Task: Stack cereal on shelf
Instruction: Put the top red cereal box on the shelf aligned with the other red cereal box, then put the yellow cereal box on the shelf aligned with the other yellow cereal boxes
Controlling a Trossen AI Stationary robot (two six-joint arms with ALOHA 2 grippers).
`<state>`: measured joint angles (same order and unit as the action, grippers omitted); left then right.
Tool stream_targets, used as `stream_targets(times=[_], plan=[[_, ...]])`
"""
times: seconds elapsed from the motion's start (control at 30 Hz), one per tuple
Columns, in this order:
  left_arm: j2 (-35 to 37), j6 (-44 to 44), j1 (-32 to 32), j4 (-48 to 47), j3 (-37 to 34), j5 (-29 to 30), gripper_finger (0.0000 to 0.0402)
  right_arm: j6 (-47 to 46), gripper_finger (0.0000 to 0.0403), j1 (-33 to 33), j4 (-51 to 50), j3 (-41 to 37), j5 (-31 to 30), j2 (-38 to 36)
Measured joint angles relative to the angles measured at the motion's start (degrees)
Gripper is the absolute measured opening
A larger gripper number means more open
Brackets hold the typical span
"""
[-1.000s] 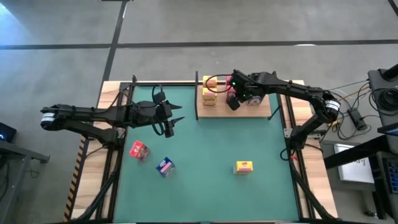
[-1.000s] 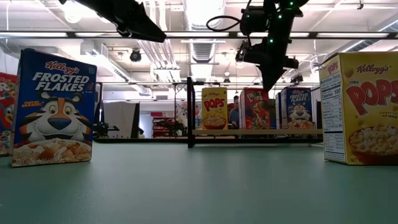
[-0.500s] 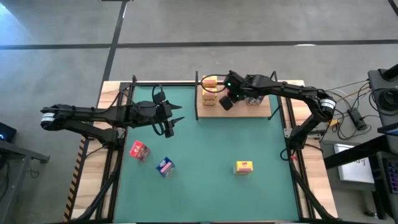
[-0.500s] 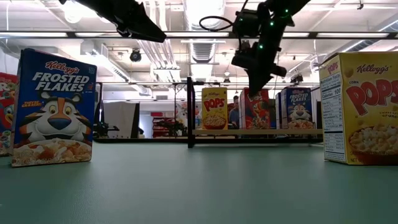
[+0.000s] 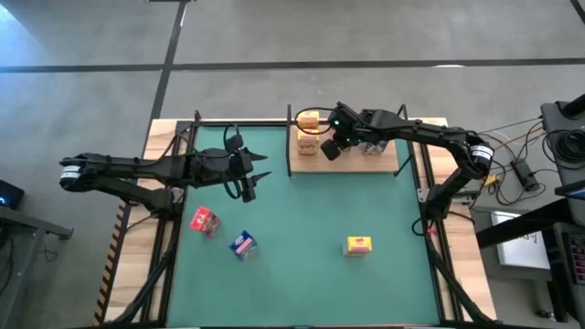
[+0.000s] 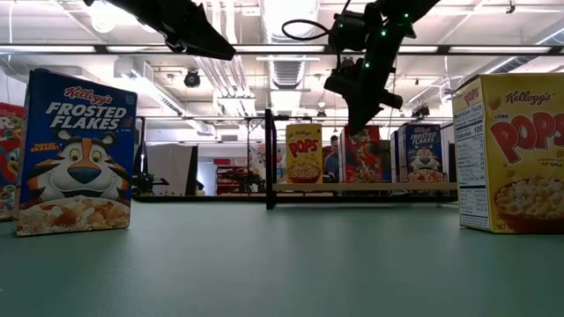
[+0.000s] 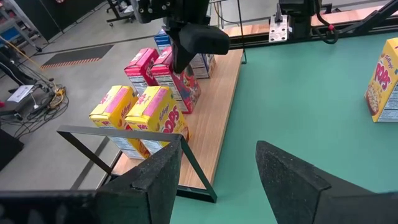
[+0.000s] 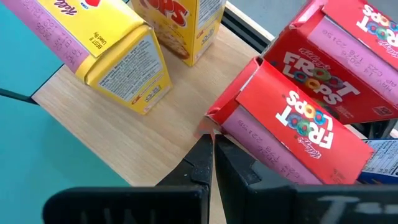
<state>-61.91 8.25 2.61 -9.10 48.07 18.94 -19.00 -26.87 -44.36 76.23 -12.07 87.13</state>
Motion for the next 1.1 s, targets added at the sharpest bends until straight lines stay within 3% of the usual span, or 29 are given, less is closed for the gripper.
stream_targets(times=[0.33, 0.67, 0.93, 1.1], plan=[[0.0, -0.5, 0.0, 0.0, 0.0, 0.0, 0.0192, 0.3, 0.0009, 2.0, -3.8, 1.8, 2.0, -1.8], [0.0, -3.3, -0.3, 0.0, 0.0, 0.0, 0.0192, 4.6, 0.0009, 12.5, -3.9, 0.2, 2.3, -7.3], [0.0, -4.3, -1.0, -0.1, 0.0, 0.0, 0.0192, 4.0, 0.0009, 20.7, -6.0, -0.4, 17.2, -9.2], [0.0, -4.4, -1.1, -0.2, 0.0, 0.0, 0.0192, 0.9, 0.0009, 25.6, -6.4, -0.4, 20.0, -9.1]])
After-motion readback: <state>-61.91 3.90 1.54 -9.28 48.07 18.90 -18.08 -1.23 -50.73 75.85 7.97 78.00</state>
